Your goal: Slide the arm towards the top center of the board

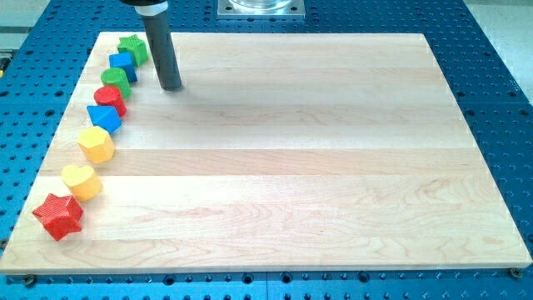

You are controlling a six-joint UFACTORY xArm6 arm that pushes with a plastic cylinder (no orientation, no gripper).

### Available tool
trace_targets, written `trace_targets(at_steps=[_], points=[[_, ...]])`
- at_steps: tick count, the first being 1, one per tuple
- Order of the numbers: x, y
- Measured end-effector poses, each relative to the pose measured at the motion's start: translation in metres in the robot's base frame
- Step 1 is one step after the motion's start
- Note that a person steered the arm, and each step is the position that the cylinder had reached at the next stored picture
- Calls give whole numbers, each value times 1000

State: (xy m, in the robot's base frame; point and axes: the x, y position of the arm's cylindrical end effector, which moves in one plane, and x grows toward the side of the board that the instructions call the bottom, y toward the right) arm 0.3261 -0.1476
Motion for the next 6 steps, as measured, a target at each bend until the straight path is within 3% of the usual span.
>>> trace_targets(at_steps=[2,4,5,6], points=[[13,1],[4,59],[-41,117],[-95,134]])
